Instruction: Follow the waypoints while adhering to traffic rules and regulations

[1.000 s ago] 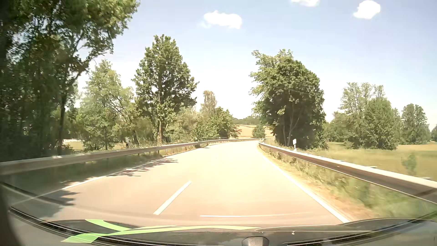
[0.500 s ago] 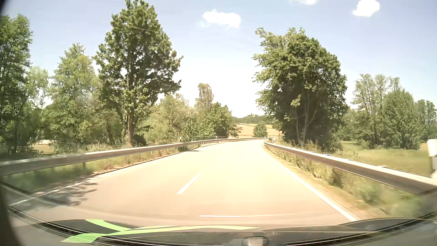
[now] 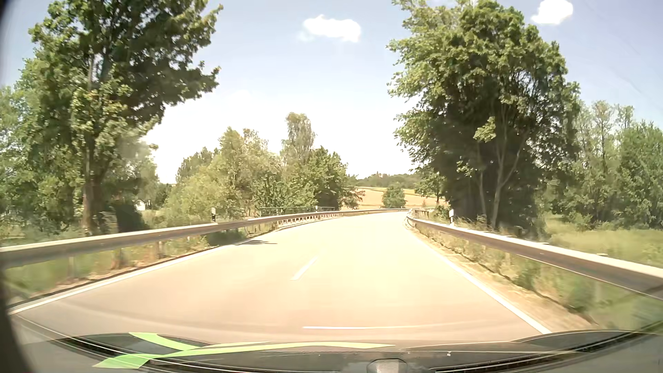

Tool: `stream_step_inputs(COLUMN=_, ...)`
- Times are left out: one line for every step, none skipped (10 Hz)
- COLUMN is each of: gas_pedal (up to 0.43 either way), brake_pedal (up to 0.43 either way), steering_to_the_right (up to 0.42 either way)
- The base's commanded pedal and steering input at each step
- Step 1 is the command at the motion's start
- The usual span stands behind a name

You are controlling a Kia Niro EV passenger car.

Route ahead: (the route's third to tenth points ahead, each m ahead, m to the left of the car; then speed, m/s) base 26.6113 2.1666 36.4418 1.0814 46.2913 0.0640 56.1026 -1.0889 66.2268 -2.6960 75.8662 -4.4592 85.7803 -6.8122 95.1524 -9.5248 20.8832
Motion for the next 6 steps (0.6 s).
stream_step_inputs(gas_pedal=0.220, brake_pedal=0.000, steering_to_the_right=0.010)
stream_step_inputs(gas_pedal=0.220, brake_pedal=0.000, steering_to_the_right=0.010)
stream_step_inputs(gas_pedal=0.220, brake_pedal=0.000, steering_to_the_right=0.011)
stream_step_inputs(gas_pedal=0.220, brake_pedal=0.000, steering_to_the_right=0.012)
stream_step_inputs(gas_pedal=0.220, brake_pedal=0.000, steering_to_the_right=0.014)
stream_step_inputs(gas_pedal=0.209, brake_pedal=0.000, steering_to_the_right=0.016)
